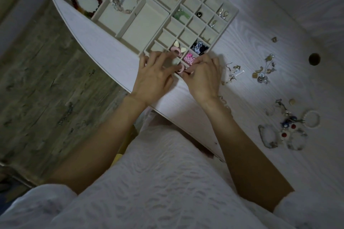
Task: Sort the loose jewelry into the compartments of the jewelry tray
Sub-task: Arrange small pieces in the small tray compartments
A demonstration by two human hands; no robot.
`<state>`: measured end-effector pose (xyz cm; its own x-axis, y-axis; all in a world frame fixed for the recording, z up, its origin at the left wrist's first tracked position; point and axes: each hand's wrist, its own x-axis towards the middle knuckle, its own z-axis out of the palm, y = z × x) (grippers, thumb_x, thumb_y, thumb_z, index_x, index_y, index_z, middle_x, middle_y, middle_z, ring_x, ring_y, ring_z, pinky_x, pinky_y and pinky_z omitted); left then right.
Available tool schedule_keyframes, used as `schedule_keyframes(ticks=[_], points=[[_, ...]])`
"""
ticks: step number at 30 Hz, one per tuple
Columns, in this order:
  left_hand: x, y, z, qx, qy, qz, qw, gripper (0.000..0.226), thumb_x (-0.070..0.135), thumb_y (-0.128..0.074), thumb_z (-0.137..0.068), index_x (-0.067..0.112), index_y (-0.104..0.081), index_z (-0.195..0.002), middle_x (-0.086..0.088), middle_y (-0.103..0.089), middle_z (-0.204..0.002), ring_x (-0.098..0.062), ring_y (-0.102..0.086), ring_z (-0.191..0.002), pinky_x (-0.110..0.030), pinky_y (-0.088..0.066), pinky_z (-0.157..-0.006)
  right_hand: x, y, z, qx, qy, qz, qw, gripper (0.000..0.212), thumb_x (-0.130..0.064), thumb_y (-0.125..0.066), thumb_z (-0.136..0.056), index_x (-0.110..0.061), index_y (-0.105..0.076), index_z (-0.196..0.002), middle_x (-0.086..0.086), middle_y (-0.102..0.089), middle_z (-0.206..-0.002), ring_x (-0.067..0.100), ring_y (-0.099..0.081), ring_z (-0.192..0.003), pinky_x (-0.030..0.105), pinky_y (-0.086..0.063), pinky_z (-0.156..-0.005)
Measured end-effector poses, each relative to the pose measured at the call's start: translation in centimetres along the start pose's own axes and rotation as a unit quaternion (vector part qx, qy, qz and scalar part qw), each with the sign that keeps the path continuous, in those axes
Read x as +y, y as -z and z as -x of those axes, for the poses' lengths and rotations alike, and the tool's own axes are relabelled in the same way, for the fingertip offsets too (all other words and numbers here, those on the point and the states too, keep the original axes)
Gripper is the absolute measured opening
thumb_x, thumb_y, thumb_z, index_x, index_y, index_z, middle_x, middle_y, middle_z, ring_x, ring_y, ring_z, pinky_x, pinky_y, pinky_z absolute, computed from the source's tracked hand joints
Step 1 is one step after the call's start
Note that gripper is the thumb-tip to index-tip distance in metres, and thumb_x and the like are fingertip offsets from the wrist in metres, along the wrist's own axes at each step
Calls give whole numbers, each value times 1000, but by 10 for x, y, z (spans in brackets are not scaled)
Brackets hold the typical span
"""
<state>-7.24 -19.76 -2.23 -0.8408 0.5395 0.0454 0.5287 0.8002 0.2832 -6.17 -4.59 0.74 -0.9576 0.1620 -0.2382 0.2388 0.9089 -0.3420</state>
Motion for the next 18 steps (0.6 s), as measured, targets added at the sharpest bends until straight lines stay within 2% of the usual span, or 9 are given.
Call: schedule_keyframes(ticks=[5,8,12,18], points=[[0,2,0,-3,0,9,1000,40,24,-43,-84,23,-69,-114,-7,-57,-125,-24,-37,-108,-39,-25,-83,-5,-3,0,-6,-11,55,998,23,-32,-56,-91,-16,-72,-98,-4,-51,-119,19,-35,-114,27,-21,-90],[0,5,-2,-9,-3,1,1000,39,24,-42,-84,24,-70,-112,-7,-57,-125,-24,-37,-108,-38,-25,-82,-11,0,-4,-27,-1,86,996,26,-29,-51,-92,-11,-69,-98,0,-48,-121,22,-34,-116,30,-22,-92],[-2,7,-4,-17,-12,-23,1000,38,25,-42,-86,24,-69,-113,-7,-56,-128,-25,-38,-111,-39,-26,-82,-7,9,-12,-72,36,96,992,23,-28,-53,-91,-14,-69,-98,2,-47,-120,24,-33,-117,32,-24,-92],[-4,7,-5,7,-53,-14,998,38,18,-47,-83,29,-68,-113,-7,-57,-128,-26,-39,-110,-40,-26,-79,-6,8,-10,-43,90,114,988,21,-24,-56,-88,-12,-72,-94,2,-48,-118,24,-35,-115,30,-24,-92]])
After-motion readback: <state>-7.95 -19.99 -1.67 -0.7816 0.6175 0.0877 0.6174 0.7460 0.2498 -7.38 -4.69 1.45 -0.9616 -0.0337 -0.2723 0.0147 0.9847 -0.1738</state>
